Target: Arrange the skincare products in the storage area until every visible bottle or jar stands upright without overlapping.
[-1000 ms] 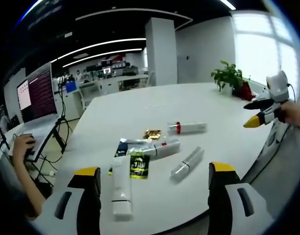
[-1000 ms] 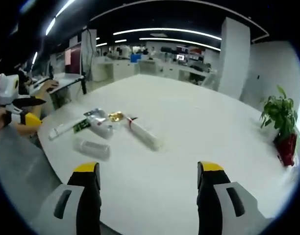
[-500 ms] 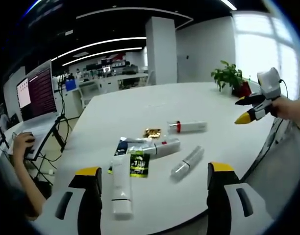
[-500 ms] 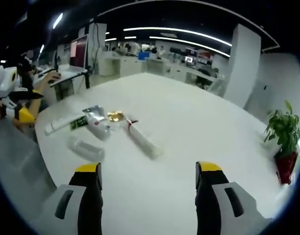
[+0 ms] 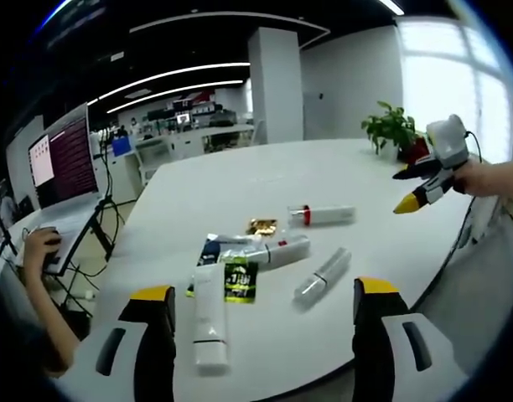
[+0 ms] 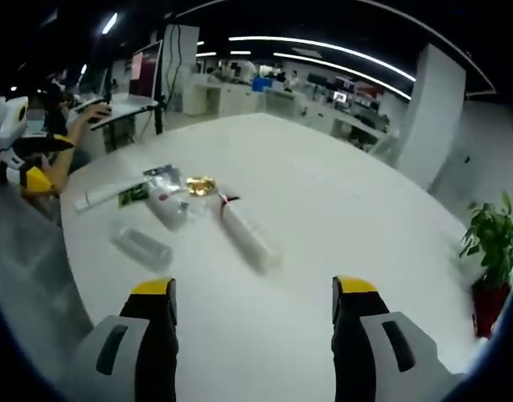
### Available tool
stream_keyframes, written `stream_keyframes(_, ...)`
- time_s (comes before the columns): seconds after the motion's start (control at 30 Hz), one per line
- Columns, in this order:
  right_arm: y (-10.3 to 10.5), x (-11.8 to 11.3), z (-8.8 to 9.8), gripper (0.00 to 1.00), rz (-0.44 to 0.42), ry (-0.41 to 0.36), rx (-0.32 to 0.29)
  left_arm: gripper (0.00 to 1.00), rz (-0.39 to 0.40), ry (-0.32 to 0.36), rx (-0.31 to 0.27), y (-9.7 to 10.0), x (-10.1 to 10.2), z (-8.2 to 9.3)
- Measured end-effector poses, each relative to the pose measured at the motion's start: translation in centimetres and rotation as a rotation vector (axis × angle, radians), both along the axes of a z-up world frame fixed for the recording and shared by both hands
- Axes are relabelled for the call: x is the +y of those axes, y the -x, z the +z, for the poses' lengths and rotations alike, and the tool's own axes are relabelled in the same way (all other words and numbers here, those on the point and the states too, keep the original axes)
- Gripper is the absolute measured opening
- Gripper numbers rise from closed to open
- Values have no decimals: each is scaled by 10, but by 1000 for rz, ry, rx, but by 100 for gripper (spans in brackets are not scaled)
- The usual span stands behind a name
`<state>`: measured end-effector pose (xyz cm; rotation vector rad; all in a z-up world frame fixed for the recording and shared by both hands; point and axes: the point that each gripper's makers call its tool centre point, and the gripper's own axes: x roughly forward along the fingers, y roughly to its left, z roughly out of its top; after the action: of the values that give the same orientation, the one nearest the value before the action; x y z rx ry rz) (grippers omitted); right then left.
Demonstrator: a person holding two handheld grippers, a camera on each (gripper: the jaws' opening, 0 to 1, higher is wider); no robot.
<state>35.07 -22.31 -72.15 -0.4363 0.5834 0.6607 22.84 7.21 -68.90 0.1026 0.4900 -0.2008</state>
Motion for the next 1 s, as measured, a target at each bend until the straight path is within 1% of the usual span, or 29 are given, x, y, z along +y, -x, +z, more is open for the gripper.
stream_keyframes(0.53,-38,17,-7,74,75,51,6,83,17,-4,1,-1,5,-1)
stream_keyframes(0.73,-50,25,-14,73,105,70,20,83,22,-5,2,-1,5,-1)
stream_keyframes(0.87,-55,33,-15,73,125,81,32,82,25,-5,1,-1,5,0)
stream_keyframes(0.93,-61,35,-17,72,134,87,36,82,25,-5,-1,-1,5,1)
stream_keyframes(1.0,-62,37,-18,72,143,92,47,82,28,-9,-1,-1,5,1)
